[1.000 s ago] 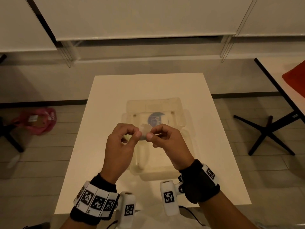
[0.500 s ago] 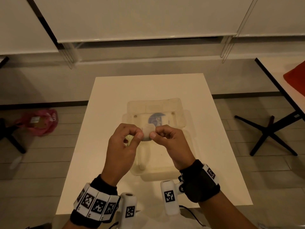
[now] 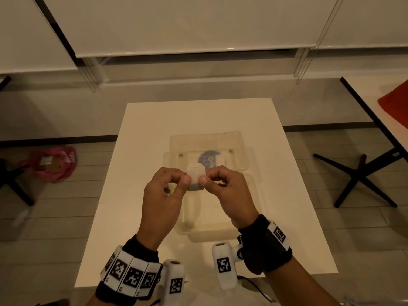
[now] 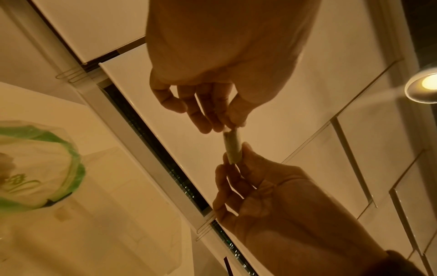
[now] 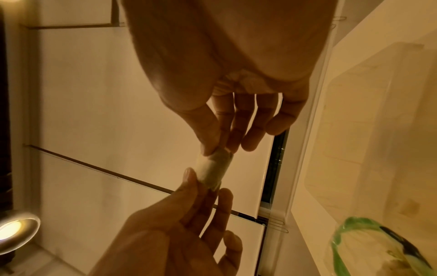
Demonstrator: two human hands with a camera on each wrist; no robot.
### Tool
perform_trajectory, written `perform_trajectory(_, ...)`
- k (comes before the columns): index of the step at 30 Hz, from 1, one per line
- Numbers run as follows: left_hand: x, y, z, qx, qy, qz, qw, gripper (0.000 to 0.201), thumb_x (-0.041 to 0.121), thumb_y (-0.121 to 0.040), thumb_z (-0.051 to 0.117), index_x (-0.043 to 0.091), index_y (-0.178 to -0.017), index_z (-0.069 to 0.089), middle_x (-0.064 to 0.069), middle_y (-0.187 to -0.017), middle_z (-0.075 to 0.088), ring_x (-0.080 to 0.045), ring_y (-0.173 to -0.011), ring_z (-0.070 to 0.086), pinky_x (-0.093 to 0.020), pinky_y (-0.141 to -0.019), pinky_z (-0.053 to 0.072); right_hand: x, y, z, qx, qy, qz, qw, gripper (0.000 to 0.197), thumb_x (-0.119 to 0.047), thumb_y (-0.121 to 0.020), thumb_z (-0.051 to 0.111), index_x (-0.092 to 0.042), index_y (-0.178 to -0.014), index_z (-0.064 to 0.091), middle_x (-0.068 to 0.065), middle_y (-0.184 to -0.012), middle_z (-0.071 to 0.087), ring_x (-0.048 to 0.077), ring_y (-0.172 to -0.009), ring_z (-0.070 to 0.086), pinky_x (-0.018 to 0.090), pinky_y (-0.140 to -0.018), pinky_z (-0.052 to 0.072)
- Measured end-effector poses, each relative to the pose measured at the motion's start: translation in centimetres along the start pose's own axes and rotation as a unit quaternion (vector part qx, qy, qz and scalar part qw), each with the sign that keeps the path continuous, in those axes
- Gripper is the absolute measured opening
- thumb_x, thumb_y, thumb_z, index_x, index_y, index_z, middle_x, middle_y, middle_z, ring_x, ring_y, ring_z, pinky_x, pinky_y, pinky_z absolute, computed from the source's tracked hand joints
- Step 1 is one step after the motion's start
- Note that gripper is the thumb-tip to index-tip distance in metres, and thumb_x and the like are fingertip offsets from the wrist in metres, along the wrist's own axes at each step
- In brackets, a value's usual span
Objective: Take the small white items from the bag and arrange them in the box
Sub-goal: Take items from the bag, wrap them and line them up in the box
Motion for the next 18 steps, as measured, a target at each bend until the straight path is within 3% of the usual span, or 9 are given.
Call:
perform_trajectory(4,-0.9,0.2,0.0,0.009,0.107,-0.069,0.992,0.014,0.031,-0.092,0.070,0.018,-0.096,0.066,0.004,-0.095,0.072,-0.019,-0.093,0.067,-0.057,-0.087,0.052,0.0,0.0,0.0,-0.001,-0.009,0.009,1.000,0.007,-0.015,-0.087,0.074,-0.008,-0.086,0.072,0.002,-0.087,0.072,0.014,-0.086,0.065,0.042,-0.088,0.051)
perform_trajectory(6,-0.5,0.3,0.9,-0.033,0.111,-0.076,0.990,0.019,0.037,-0.089,0.070,0.025,-0.103,0.068,0.006,-0.102,0.073,-0.015,-0.097,0.069,-0.052,-0.087,0.052,-0.2,0.0,0.0,-0.010,-0.010,0.006,1.000,0.009,-0.015,-0.088,0.074,-0.007,-0.086,0.072,0.006,-0.087,0.073,0.017,-0.087,0.066,0.043,-0.087,0.052)
perform_trajectory(8,-0.3,0.3,1.5,-0.059,0.091,-0.070,0.992,0.006,0.028,-0.094,0.068,0.026,-0.098,0.071,0.007,-0.095,0.074,-0.009,-0.089,0.068,-0.046,-0.081,0.052,-0.6,0.1,0.3,-0.019,-0.010,-0.003,1.000,0.010,-0.015,-0.088,0.073,-0.005,-0.086,0.071,0.008,-0.087,0.073,0.018,-0.086,0.067,0.042,-0.086,0.052)
perform_trajectory(10,-0.7,0.3,1.5,-0.050,0.091,-0.074,0.992,0.012,0.018,-0.097,0.062,0.018,-0.090,0.072,0.006,-0.083,0.071,-0.005,-0.075,0.062,-0.032,-0.073,0.048,-0.9,0.2,0.4,-0.020,-0.029,-0.003,0.999,0.012,-0.014,-0.091,0.069,-0.004,-0.085,0.069,0.004,-0.082,0.071,0.014,-0.080,0.064,0.034,-0.079,0.052)
perform_trajectory(12,-1.6,0.3,1.8,-0.056,0.130,-0.110,0.984,0.018,0.016,-0.101,0.056,0.009,-0.090,0.068,-0.001,-0.085,0.071,-0.007,-0.076,0.062,-0.028,-0.076,0.045,-1.1,0.0,0.0,-0.016,-0.045,0.005,0.999,0.015,-0.016,-0.098,0.060,-0.005,-0.090,0.066,0.001,-0.084,0.071,0.011,-0.079,0.062,0.028,-0.074,0.047)
perform_trajectory(14,-2.6,0.7,2.9,-0.089,0.207,-0.179,0.958,0.024,0.018,-0.104,0.048,0.007,-0.088,0.064,-0.007,-0.089,0.071,-0.015,-0.086,0.066,-0.033,-0.079,0.044,-1.5,-0.3,-0.3,-0.035,-0.033,0.002,0.999,0.015,-0.018,-0.101,0.054,-0.009,-0.104,0.066,0.003,-0.095,0.073,0.013,-0.088,0.064,0.028,-0.075,0.046)
perform_trajectory(18,-2.2,2.8,6.3,-0.214,0.379,-0.292,0.852,0.023,0.011,-0.102,0.040,0.010,-0.089,0.059,-0.005,-0.086,0.063,-0.021,-0.083,0.067,-0.034,-0.075,0.044,-3.0,-0.2,1.4,-0.174,0.061,-0.024,0.983,0.027,-0.012,-0.101,0.053,-0.019,-0.124,0.065,0.002,-0.115,0.069,0.013,-0.104,0.062,0.026,-0.088,0.050)
Point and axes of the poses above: each hand's wrist, its own y-axis away from the middle knuckle, its own z-axis out of the palm, x = y × z, the point moved 10 cm from there along -y, towards the middle knuckle
